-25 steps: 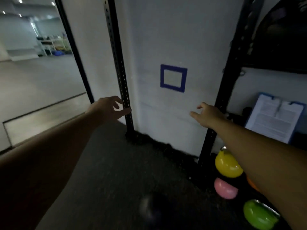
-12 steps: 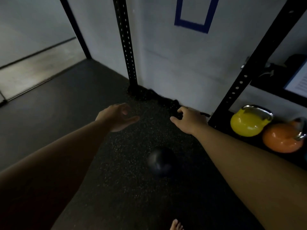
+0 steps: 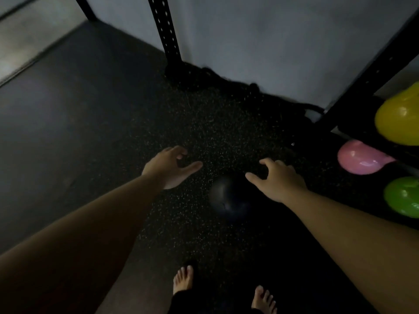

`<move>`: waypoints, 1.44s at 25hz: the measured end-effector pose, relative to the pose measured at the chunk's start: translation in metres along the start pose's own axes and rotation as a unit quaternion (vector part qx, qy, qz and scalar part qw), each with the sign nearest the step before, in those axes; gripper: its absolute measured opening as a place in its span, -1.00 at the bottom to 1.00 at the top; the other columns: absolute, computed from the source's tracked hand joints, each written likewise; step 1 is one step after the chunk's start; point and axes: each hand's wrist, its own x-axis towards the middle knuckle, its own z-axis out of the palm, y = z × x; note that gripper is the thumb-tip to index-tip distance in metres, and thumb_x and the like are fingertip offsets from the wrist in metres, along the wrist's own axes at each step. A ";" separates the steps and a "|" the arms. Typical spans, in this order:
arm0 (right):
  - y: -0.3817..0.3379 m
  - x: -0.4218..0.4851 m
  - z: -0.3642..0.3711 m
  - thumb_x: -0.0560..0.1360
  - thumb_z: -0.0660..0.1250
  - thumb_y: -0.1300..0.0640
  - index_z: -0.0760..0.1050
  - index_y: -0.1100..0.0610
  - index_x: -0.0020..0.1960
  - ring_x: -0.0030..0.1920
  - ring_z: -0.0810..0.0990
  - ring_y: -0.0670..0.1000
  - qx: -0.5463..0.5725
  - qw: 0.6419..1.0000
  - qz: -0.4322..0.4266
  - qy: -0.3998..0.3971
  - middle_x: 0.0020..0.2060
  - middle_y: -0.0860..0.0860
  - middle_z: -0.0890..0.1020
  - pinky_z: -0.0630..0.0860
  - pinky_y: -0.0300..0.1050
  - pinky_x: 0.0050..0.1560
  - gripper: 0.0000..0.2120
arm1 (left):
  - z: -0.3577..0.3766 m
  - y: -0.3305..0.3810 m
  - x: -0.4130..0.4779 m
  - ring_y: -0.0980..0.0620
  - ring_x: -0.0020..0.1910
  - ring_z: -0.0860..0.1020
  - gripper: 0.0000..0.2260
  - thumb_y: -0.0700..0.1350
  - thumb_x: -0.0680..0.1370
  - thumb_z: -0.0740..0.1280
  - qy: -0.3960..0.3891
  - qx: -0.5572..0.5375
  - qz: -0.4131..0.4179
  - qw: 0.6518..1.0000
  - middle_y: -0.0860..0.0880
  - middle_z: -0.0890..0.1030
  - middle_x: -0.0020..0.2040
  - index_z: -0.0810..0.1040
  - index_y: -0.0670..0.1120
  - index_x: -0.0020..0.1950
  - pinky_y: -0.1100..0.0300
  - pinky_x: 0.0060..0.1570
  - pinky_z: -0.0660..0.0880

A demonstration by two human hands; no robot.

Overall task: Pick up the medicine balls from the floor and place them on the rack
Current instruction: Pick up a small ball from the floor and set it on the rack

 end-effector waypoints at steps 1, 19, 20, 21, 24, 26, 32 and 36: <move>0.006 0.019 0.031 0.50 0.20 -0.49 0.28 -0.11 0.58 0.44 0.41 0.21 0.009 1.000 0.014 -0.011 0.50 0.06 0.41 0.46 0.22 0.34 -0.23 | 0.031 -0.010 0.021 -0.01 0.31 0.56 -0.28 0.54 0.45 0.28 -0.010 -0.001 0.002 1.000 0.07 0.57 0.39 0.47 0.16 0.49 0.04 0.14 0.47; 0.091 0.231 0.300 0.19 0.31 -0.68 -0.16 -0.30 0.66 0.65 0.00 0.29 0.150 0.984 0.091 0.007 0.69 0.02 -0.03 0.34 0.44 0.44 0.22 | 0.377 -0.088 0.235 -0.01 0.33 0.55 0.04 0.60 0.28 0.37 -0.111 -0.314 -0.095 0.938 0.02 0.55 0.44 0.34 0.09 0.65 0.10 0.29 0.49; 0.091 0.232 0.301 0.17 0.32 -0.68 -0.18 -0.31 0.66 0.66 -0.02 0.29 0.164 0.982 0.094 0.006 0.70 0.02 -0.05 0.33 0.44 0.45 0.24 | 0.378 -0.087 0.237 -0.03 0.30 0.58 0.12 0.66 0.17 0.37 -0.115 -0.336 -0.111 0.928 0.02 0.56 0.44 0.35 0.12 0.63 0.00 0.31 0.54; 0.092 0.233 0.301 0.14 0.34 -0.68 -0.19 -0.33 0.65 0.66 -0.05 0.28 0.178 0.979 0.098 0.004 0.70 0.01 -0.07 0.31 0.45 0.45 0.26 | 0.379 -0.088 0.240 -0.06 0.29 0.60 0.20 0.70 0.06 0.36 -0.119 -0.360 -0.130 0.916 0.01 0.58 0.42 0.37 0.16 0.61 -0.11 0.29 0.58; 0.096 0.235 0.308 0.10 0.38 -0.67 -0.16 -0.36 0.63 0.66 -0.06 0.25 0.212 0.972 0.102 0.012 0.69 -0.03 -0.07 0.34 0.46 0.42 0.27 | 0.391 -0.092 0.244 -0.15 0.24 0.65 0.18 0.73 -0.01 0.35 -0.144 -0.415 -0.196 0.877 0.00 0.63 0.34 0.44 0.22 0.54 -0.26 0.15 0.61; 0.096 0.236 0.314 0.08 0.36 -0.67 -0.10 -0.36 0.62 0.63 0.00 0.22 0.227 0.968 0.100 0.030 0.67 -0.07 -0.02 0.38 0.46 0.39 0.25 | 0.396 -0.091 0.246 -0.16 0.21 0.67 0.12 0.69 0.01 0.41 -0.138 -0.444 -0.230 0.855 -0.03 0.67 0.31 0.49 0.19 0.49 -0.26 0.19 0.60; 0.100 0.230 0.281 0.07 0.36 -0.65 0.04 -0.38 0.59 0.57 0.12 0.12 0.305 0.943 0.088 0.097 0.62 -0.14 0.09 0.42 0.42 0.37 0.17 | 0.358 -0.046 0.242 -0.06 0.11 0.64 -0.15 0.46 0.32 0.48 -0.087 -0.457 -0.212 0.860 -0.02 0.65 0.22 0.48 0.08 0.52 0.03 0.00 0.58; 0.084 0.216 0.182 0.08 0.38 -0.63 0.06 -0.37 0.60 0.57 0.12 0.12 0.323 0.933 0.051 0.150 0.62 -0.13 0.10 0.42 0.40 0.38 0.17 | 0.272 0.014 0.239 -0.07 0.11 0.65 -0.11 0.50 0.23 0.48 -0.057 -0.458 -0.145 0.875 -0.03 0.66 0.22 0.52 0.09 0.46 -0.01 0.03 0.62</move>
